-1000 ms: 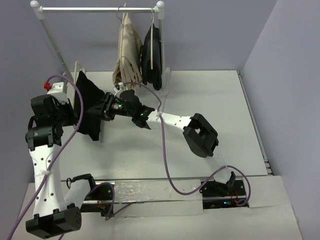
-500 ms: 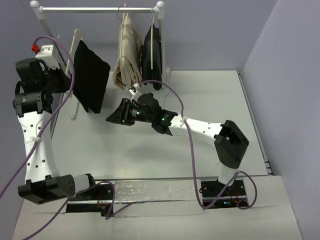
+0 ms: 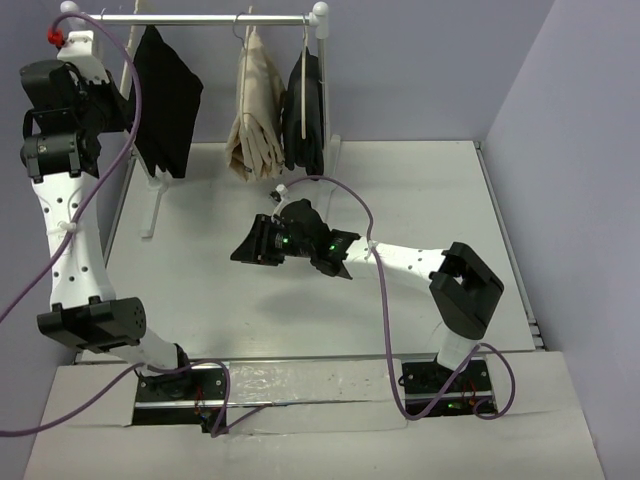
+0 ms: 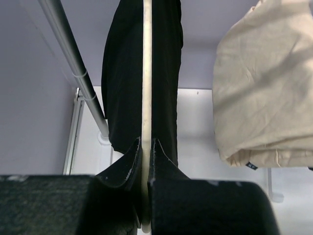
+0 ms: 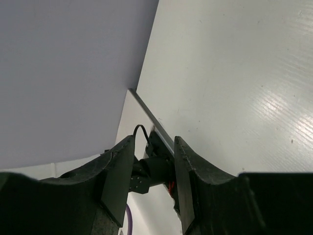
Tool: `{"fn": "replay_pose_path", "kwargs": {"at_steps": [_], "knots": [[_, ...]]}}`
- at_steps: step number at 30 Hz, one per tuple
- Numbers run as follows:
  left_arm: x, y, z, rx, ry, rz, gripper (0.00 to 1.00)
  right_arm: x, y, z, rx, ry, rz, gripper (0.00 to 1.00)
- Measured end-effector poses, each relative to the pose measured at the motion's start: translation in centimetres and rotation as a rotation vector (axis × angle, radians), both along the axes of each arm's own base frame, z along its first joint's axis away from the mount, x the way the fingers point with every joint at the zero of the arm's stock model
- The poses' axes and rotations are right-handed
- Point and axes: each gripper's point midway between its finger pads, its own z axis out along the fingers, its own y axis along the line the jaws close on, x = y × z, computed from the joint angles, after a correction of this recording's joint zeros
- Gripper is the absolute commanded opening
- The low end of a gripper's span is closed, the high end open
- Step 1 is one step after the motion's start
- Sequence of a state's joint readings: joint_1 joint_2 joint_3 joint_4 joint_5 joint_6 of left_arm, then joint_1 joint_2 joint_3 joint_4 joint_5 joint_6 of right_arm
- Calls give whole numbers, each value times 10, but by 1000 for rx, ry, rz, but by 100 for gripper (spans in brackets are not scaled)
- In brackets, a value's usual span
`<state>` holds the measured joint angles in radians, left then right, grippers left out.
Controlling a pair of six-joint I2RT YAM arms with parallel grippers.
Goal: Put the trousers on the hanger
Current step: Place the hanger at the clothesline.
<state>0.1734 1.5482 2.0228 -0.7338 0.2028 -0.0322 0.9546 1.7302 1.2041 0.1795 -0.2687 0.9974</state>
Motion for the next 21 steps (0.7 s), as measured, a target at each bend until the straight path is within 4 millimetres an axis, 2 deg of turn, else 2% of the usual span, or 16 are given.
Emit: {"fn": "replay_pose_path", "kwargs": {"at_steps": [4,13,21], "knots": [[16,0,-1,11,2,16,0,0,0,0,-1,1,0,45],[55,-4,-30,31,57,50,0,1,-1,-2,-8,3,-5,45],[56,-5,-36,37,44,58,1,3,-2,-4,-19,-1,-17,46]]}}
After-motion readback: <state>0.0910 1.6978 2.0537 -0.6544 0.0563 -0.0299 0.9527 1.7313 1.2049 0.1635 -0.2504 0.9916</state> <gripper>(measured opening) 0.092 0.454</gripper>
